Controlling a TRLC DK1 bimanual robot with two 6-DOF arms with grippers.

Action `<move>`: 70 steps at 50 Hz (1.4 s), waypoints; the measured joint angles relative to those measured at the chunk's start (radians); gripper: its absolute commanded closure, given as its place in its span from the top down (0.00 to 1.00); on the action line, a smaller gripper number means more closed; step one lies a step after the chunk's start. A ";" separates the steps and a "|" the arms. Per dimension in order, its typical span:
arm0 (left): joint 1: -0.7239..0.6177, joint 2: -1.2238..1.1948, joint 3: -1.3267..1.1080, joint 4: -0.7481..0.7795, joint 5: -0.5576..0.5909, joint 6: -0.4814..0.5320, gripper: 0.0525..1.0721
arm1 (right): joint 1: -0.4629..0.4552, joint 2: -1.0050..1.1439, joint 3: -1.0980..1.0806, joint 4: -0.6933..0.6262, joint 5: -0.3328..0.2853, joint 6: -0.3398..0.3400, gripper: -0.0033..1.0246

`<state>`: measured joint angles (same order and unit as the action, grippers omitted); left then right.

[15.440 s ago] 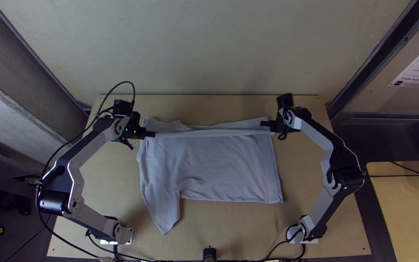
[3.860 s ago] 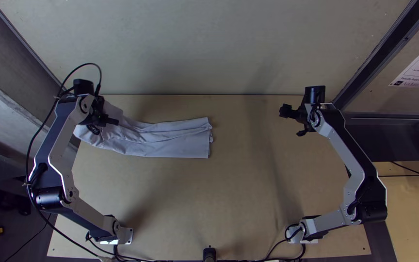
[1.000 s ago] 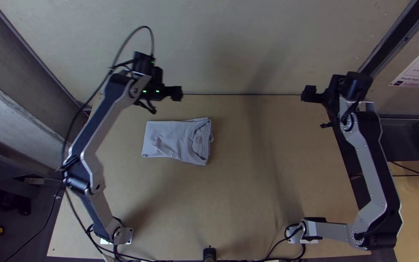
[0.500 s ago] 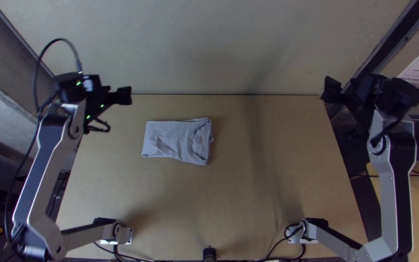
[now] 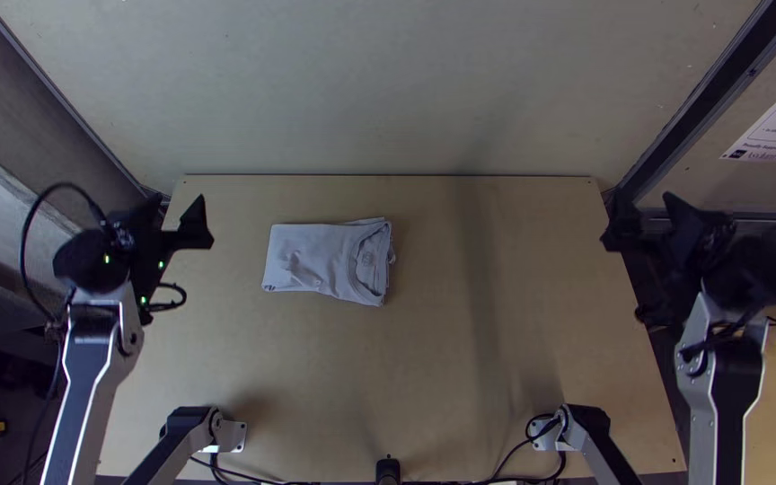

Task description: Fold the t-shirt

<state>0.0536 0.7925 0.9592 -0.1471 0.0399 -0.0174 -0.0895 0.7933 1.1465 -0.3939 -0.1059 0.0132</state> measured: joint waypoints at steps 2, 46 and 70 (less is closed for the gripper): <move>0.005 -0.040 -0.036 0.022 0.000 0.000 0.96 | 0.000 -0.036 -0.035 0.010 0.000 0.000 0.96; 0.021 -0.784 -0.805 0.346 -0.132 0.039 0.96 | 0.023 -0.792 -0.788 0.119 0.000 0.013 0.96; 0.062 -0.785 -0.915 0.169 -0.085 0.056 0.96 | -0.098 -0.788 -1.073 0.214 0.060 0.015 0.96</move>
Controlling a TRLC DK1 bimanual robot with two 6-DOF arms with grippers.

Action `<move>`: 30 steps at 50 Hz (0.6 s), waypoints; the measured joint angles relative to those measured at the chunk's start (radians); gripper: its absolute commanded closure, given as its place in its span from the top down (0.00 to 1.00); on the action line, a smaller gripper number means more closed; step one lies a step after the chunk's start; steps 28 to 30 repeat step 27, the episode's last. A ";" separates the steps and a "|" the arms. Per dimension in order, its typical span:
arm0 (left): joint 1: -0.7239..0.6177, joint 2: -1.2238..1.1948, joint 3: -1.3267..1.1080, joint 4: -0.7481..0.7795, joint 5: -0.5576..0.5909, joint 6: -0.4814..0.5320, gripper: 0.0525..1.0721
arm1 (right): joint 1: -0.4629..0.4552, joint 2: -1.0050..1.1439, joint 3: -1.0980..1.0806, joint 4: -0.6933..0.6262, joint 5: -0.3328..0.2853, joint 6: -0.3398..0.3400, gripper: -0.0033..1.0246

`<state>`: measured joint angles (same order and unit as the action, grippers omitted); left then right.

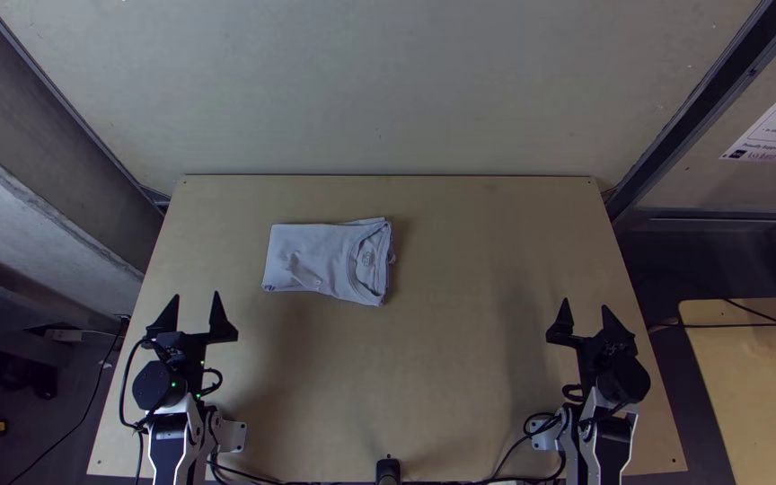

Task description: Fold the t-shirt

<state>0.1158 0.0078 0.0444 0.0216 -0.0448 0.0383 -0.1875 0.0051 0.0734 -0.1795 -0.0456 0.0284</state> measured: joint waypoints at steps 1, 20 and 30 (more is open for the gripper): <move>0.002 0.000 0.000 -0.002 0.005 0.000 0.96 | 0.000 -0.001 0.000 0.000 0.000 0.000 0.96; 0.003 0.000 0.000 -0.002 0.011 0.000 0.96 | 0.000 -0.003 0.000 0.000 0.000 0.000 0.96; 0.003 0.000 0.000 -0.002 0.011 0.000 0.96 | 0.000 -0.004 0.000 0.000 0.000 0.000 0.96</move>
